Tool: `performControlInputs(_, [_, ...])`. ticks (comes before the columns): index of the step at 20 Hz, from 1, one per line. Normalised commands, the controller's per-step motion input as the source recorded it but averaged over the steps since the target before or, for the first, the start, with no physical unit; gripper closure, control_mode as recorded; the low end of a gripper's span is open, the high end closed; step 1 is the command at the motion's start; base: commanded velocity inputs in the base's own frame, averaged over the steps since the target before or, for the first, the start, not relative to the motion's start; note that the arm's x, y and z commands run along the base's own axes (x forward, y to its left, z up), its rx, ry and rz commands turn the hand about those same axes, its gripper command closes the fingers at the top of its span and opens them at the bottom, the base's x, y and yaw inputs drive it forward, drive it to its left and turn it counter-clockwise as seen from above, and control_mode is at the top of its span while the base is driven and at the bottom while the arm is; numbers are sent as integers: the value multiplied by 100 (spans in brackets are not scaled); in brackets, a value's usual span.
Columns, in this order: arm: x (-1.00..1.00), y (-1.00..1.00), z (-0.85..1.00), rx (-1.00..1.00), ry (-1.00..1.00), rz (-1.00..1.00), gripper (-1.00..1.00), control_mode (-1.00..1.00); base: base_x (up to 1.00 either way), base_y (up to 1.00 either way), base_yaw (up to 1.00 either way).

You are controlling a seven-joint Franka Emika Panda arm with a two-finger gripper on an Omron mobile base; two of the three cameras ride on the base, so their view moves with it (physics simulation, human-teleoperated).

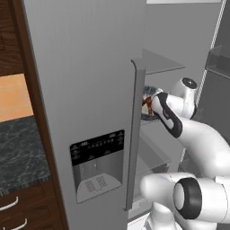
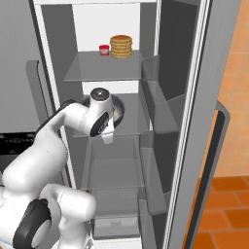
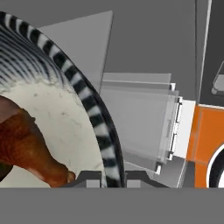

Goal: Pick the chicken drumstick and bell pepper from their plates and place them in the bowl. Then put the bowl in the fridge.

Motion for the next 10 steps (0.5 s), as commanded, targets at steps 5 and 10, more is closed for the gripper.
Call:
performControlInputs(5, [58, 0, -34, 0, 0, 0, 100, -100, 0, 0, 0])
performControlInputs(10, [28, 0, -28, 0, 0, 0, 100, -100, 0, 0, 0])
